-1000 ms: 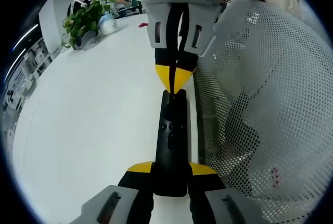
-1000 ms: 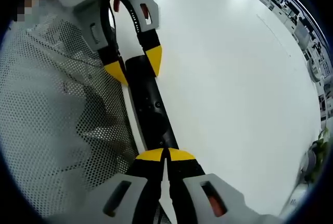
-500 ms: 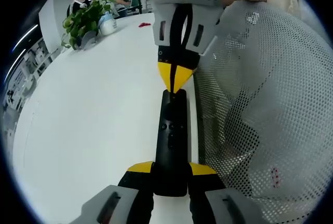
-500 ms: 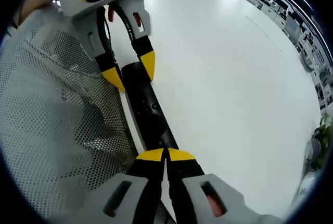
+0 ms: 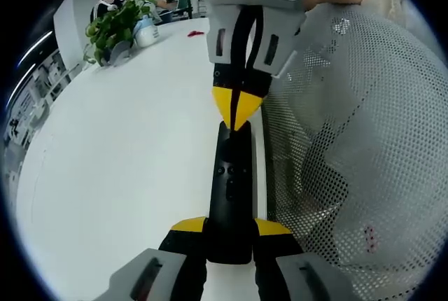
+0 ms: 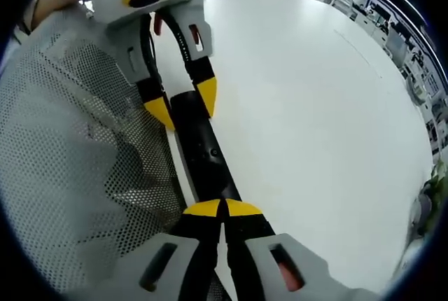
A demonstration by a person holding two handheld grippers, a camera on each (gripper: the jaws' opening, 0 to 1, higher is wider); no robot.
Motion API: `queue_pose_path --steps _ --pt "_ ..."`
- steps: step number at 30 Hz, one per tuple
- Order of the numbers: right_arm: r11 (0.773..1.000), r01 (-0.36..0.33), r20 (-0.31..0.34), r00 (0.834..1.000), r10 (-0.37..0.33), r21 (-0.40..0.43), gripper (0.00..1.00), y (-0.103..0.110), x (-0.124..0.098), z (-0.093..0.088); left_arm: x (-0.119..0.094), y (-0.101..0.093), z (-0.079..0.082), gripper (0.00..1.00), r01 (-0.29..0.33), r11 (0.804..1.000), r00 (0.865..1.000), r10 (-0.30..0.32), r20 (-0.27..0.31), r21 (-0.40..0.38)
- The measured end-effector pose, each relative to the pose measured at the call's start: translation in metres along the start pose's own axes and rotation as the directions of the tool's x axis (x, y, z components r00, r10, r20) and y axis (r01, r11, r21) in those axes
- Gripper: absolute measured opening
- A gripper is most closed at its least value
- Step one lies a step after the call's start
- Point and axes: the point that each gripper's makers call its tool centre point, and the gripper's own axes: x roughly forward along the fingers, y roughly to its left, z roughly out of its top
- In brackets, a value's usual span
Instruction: Press the specified remote control buttons in sequence, fully releasing each button before pressing the next.
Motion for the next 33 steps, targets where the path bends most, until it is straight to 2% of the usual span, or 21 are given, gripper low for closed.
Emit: queue_pose_path --steps 14,33 --pt "1.000 0.012 -0.012 1.000 -0.012 -0.023 0.00 -0.0001 0.0005 0.0000 0.0001 -0.0001 0.0000 0.24 -0.001 1.000 1.000 0.001 0.000 -0.001" --pt "1.000 0.007 -0.007 1.000 -0.007 0.001 0.00 -0.0008 0.0013 0.0000 -0.0001 0.0002 -0.0001 0.24 0.000 1.000 1.000 0.000 0.002 -0.002"
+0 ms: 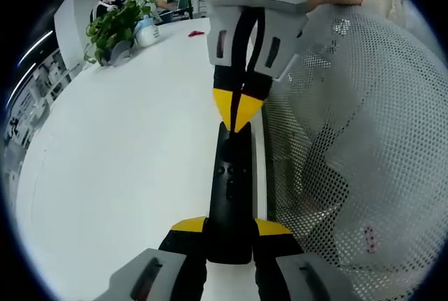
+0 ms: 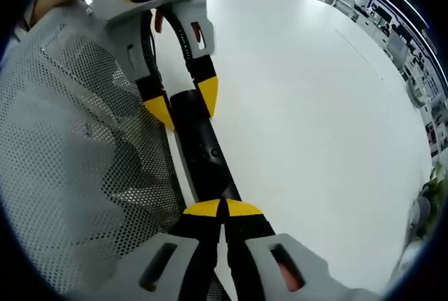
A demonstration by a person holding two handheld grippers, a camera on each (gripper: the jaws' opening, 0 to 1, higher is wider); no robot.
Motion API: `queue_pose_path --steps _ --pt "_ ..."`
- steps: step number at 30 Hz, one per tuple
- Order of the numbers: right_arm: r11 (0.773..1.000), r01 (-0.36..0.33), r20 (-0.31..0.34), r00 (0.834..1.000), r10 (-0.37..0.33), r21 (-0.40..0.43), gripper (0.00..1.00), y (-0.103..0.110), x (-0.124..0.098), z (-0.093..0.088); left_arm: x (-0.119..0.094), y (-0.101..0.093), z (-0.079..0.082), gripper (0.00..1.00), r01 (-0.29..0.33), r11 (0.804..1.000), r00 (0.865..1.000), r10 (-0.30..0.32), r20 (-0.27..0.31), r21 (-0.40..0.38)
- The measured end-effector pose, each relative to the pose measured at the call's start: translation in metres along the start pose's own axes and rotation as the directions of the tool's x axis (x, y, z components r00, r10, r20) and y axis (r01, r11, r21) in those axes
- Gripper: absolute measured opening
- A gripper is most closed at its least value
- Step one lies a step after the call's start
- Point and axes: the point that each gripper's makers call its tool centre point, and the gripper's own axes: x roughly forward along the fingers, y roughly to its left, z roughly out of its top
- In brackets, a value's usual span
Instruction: Press the specified remote control buttons in sequence, fully releasing each button before pressing the next.
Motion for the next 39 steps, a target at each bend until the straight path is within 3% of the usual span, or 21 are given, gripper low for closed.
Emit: queue_pose_path --steps 22,30,39 --pt "1.000 -0.008 0.007 1.000 0.008 0.020 0.00 0.000 -0.001 0.000 0.000 0.000 0.000 0.24 -0.002 1.000 1.000 0.002 0.000 -0.003" --pt "1.000 -0.018 0.039 0.999 0.018 -0.003 0.00 0.004 0.002 0.011 0.000 0.000 0.000 0.24 -0.001 1.000 1.000 0.001 0.001 -0.005" --pt "1.000 -0.027 0.038 0.999 0.027 -0.003 0.00 0.003 0.004 0.011 0.000 0.000 0.000 0.24 -0.001 1.000 1.000 0.001 0.004 -0.007"
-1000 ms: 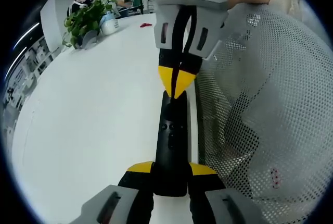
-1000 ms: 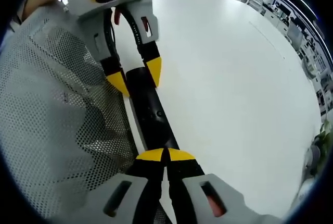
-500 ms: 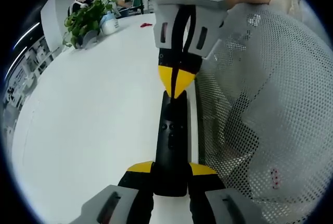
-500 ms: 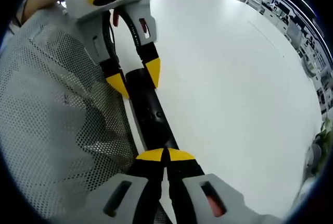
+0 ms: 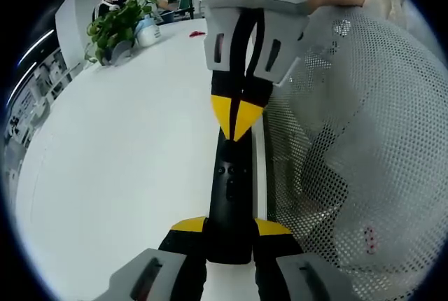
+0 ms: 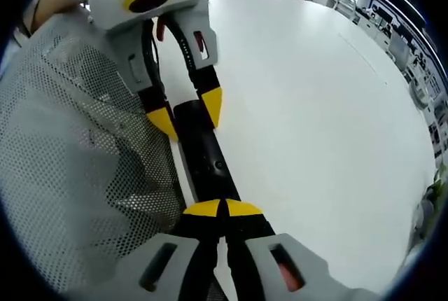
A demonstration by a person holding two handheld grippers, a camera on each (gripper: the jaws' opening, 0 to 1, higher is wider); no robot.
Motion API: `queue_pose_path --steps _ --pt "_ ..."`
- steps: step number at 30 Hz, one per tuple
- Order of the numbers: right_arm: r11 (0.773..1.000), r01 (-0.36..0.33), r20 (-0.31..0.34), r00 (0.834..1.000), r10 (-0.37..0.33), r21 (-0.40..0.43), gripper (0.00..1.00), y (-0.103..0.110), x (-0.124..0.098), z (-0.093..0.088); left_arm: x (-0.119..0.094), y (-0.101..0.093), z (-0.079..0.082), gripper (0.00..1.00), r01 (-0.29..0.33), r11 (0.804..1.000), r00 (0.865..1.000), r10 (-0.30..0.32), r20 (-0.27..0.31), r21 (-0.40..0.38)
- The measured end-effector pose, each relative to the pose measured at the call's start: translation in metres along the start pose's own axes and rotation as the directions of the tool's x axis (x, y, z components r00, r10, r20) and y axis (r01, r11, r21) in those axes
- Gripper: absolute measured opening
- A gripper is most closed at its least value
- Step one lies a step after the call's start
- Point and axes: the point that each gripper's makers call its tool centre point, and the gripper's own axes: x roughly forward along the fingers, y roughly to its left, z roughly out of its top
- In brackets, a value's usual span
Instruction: Press the specified remote control buttons in sequence, fully releasing each button before pressing the next.
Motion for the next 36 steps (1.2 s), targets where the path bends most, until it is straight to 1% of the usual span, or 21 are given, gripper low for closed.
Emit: queue_pose_path --steps 6,12,36 --pt "0.999 0.010 -0.007 1.000 -0.010 -0.032 0.00 0.0010 0.0002 0.0003 -0.0001 -0.0001 0.0000 0.24 0.000 1.000 1.000 0.000 0.001 0.001" --pt "1.000 0.007 -0.002 1.000 -0.007 -0.024 0.00 0.0004 0.0003 0.0002 -0.0001 0.0002 0.0000 0.24 0.000 1.000 1.000 0.000 0.001 0.001" --pt "0.999 0.018 -0.003 1.000 -0.018 -0.045 0.00 0.0012 0.0004 0.0003 -0.0003 -0.0005 0.0000 0.24 -0.003 1.000 1.000 0.003 0.001 0.004"
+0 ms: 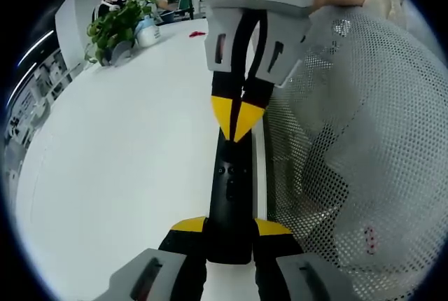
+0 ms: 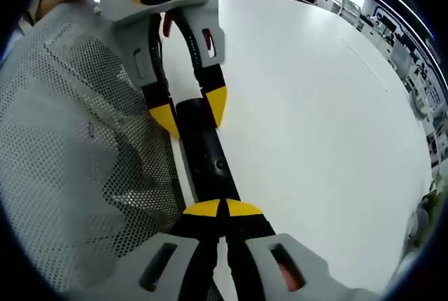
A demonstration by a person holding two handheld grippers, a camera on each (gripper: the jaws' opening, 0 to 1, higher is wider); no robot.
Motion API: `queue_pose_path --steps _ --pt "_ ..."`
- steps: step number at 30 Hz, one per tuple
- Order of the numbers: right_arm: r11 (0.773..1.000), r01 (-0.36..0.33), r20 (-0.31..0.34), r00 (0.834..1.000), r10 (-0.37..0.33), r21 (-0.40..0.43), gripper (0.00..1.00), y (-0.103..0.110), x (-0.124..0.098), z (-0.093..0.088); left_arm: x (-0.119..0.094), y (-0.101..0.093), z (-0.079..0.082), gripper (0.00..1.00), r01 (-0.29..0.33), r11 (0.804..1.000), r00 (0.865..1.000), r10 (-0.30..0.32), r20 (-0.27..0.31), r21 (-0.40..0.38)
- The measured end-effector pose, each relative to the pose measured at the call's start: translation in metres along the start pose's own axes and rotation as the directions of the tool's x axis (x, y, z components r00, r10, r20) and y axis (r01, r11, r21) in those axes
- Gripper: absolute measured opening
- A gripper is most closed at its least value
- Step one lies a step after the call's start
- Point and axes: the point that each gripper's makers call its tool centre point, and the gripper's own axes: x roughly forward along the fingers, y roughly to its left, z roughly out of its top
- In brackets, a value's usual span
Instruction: Press the specified remote control buttons in sequence, fully releasing each button before pressing the next.
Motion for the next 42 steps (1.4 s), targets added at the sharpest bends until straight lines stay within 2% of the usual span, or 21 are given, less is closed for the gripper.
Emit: queue_pose_path --steps 14,22,30,34,42 --pt "1.000 -0.002 0.006 1.000 0.002 0.009 0.00 0.0001 -0.0002 0.0000 -0.0002 -0.0001 0.0000 0.24 -0.001 1.000 1.000 0.001 0.001 -0.002" --pt "0.999 -0.019 0.017 1.000 0.018 0.041 0.01 0.0002 -0.0009 0.0003 -0.0002 0.0001 0.0002 0.24 0.000 1.000 1.000 0.000 0.004 -0.007" --pt "0.999 -0.013 0.028 1.000 0.012 0.031 0.06 -0.0007 -0.0005 0.0033 -0.0002 0.0002 0.0002 0.24 0.001 1.000 1.000 -0.001 0.005 -0.007" --pt "0.999 -0.033 0.038 0.999 0.032 0.036 0.07 0.0027 0.0001 0.0051 -0.0003 0.0000 0.0003 0.24 0.002 1.000 1.000 -0.002 0.006 -0.009" --pt "0.999 -0.048 0.047 0.998 0.046 0.024 0.07 0.0050 0.0011 0.0051 -0.0004 -0.0003 0.0001 0.25 0.004 1.000 1.000 -0.004 0.007 -0.006"
